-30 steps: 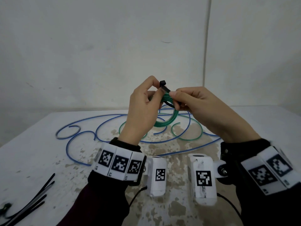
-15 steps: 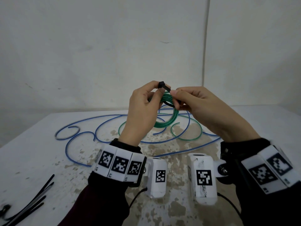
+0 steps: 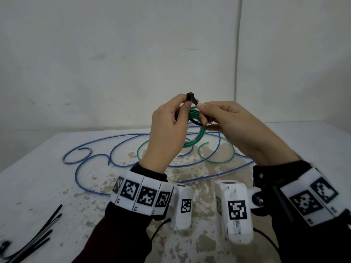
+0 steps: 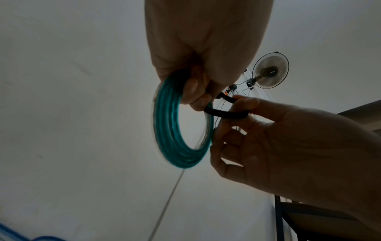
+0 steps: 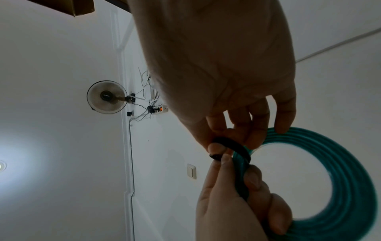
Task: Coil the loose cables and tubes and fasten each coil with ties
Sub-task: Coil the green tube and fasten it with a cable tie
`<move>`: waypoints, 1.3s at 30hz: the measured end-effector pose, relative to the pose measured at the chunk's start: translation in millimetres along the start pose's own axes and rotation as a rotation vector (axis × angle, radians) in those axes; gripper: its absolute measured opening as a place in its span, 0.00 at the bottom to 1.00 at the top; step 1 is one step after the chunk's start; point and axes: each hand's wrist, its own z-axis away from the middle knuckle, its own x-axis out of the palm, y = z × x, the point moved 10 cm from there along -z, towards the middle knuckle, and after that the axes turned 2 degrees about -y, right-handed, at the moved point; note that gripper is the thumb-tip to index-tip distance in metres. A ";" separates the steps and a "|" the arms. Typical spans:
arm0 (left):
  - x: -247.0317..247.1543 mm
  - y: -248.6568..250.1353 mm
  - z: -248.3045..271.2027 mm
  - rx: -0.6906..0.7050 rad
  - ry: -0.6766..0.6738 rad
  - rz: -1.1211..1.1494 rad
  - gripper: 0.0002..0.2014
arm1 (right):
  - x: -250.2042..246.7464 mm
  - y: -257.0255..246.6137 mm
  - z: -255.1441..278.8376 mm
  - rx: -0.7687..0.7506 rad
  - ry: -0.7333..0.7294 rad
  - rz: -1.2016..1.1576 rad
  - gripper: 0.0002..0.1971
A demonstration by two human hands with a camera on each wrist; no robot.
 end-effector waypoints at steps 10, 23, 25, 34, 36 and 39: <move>2.9 -11.0 2.3 -0.075 0.055 0.068 0.10 | -2.8 0.3 -4.1 -0.044 0.030 -0.100 0.21; -0.4 -8.2 2.8 -0.077 0.062 0.029 0.13 | 2.1 -0.7 -3.2 -0.036 0.014 -0.063 0.22; -0.6 -6.9 2.8 -0.073 0.070 0.024 0.13 | 1.9 1.0 -4.0 -0.032 0.016 -0.068 0.22; 7.5 9.4 4.7 0.034 0.028 -0.142 0.09 | -3.9 3.6 -3.2 -0.021 0.082 -0.126 0.19; 9.0 -2.1 2.0 -0.027 -0.020 -0.060 0.10 | -9.8 5.4 -2.7 -0.016 0.145 -0.108 0.14; 14.3 -10.3 0.3 -0.073 -0.161 0.004 0.11 | -17.8 7.4 -1.1 -0.005 0.213 -0.098 0.09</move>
